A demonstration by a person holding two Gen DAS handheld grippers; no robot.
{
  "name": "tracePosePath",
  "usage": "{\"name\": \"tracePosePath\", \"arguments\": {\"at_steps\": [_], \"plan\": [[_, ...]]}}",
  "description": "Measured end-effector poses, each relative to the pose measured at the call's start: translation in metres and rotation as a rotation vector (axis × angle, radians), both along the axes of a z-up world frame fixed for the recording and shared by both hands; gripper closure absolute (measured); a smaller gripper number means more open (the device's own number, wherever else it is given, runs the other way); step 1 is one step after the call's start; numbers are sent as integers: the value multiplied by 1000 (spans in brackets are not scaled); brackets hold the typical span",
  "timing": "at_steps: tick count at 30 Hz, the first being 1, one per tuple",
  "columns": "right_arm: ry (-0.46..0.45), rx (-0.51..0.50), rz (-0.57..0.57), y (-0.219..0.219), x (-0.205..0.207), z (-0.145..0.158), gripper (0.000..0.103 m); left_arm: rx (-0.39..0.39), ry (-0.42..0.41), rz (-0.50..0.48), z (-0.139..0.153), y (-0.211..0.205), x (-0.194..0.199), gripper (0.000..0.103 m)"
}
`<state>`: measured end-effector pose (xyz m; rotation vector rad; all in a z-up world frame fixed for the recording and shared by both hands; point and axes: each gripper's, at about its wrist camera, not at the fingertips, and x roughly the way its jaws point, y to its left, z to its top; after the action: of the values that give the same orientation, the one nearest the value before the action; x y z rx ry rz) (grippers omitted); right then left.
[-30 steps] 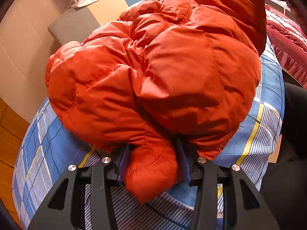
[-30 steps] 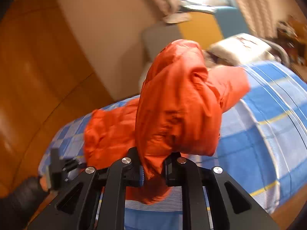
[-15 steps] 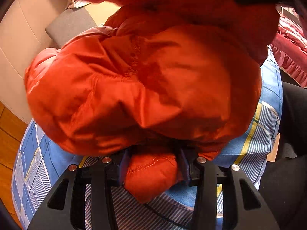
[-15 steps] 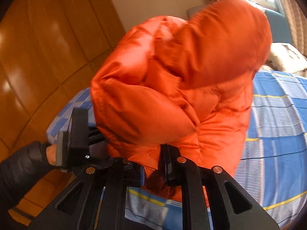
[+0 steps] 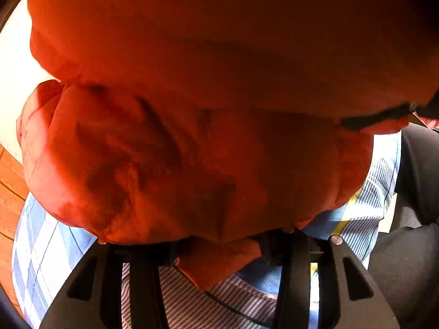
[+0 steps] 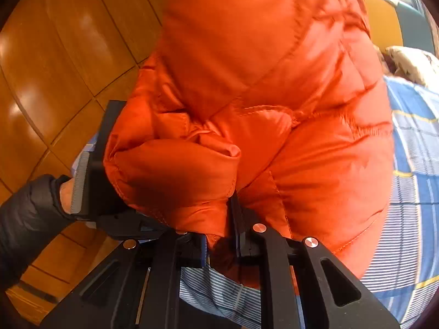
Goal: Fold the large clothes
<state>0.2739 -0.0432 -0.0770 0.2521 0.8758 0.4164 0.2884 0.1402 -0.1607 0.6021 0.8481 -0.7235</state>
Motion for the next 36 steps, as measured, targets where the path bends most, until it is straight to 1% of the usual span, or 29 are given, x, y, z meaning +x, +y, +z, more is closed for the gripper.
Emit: {"name": "tracePosePath", "arguments": {"at_steps": [5,7,9,13,15,16,17,20,24,33,36], "plan": [[10,-3,0,1,0,-6,89,-4,5,8,1,7,-1,60],[12,-15,-2,-4,4,-3,89,-7,5,11,2,11,-2,60],[9,-29,0,2,6,-1,89,-15,7,15,3,16,0,60],[9,-45,-12,4,2,-5,89,-22,17,22,5,20,1,60],[10,-42,-28,8,0,-6,89,-23,25,24,7,23,3,59],[11,-40,-37,11,-1,-12,89,-21,26,24,7,24,3,59],[14,-36,-52,12,-2,-12,89,-21,28,24,7,24,12,59],[16,-43,-104,15,-5,-11,89,-26,38,31,11,20,18,59],[11,-63,-145,22,-8,-14,89,-29,44,37,13,27,13,59],[0,-114,-132,35,-10,-18,89,-45,60,45,20,42,14,59],[-10,-133,-121,40,-12,-17,89,-64,71,56,22,50,13,59]]}}
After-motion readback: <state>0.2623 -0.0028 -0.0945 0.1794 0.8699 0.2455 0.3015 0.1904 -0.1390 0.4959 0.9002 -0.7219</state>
